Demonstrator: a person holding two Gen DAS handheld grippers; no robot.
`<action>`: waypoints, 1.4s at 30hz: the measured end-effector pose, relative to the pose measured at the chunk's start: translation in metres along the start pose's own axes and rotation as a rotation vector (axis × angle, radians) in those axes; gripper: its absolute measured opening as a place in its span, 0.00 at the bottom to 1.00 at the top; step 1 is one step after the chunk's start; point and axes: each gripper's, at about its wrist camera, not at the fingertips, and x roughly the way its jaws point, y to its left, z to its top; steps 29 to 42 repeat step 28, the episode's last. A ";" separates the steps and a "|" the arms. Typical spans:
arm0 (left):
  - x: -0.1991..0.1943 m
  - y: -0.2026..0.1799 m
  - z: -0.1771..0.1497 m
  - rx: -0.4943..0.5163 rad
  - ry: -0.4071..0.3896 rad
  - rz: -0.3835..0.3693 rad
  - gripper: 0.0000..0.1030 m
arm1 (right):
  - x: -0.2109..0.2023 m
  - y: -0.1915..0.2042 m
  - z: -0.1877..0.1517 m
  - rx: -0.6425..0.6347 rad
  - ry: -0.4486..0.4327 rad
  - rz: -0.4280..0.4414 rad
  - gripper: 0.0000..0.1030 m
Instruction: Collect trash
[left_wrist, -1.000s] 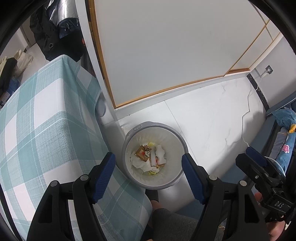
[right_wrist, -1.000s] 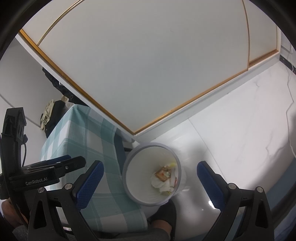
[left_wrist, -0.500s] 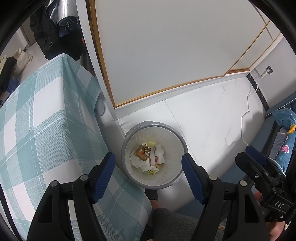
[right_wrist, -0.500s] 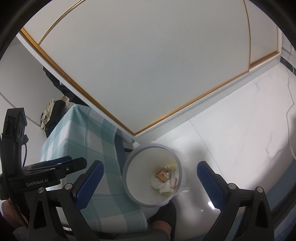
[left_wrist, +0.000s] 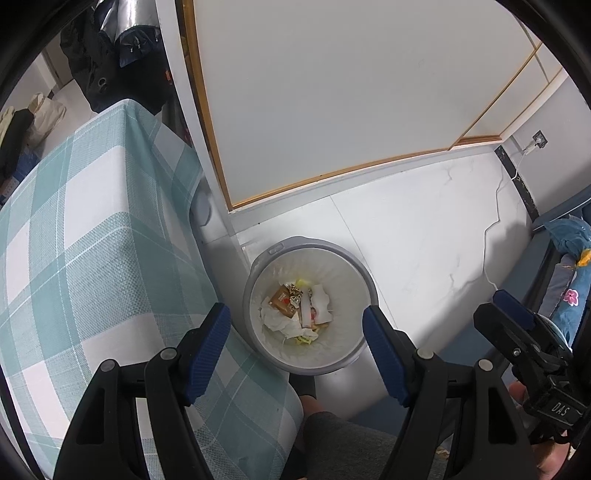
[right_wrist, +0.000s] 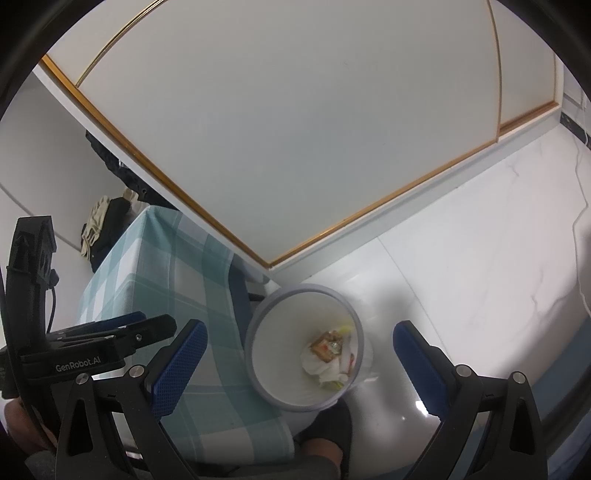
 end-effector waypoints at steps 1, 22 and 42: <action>0.000 0.000 0.000 -0.001 -0.001 0.000 0.69 | 0.000 0.000 0.000 0.001 0.000 0.000 0.99; -0.003 -0.002 0.001 0.016 -0.014 0.007 0.69 | -0.006 -0.002 0.001 0.009 -0.023 -0.021 0.99; -0.006 0.001 -0.002 0.009 -0.037 -0.010 0.69 | -0.012 0.001 0.001 0.005 -0.028 -0.031 0.99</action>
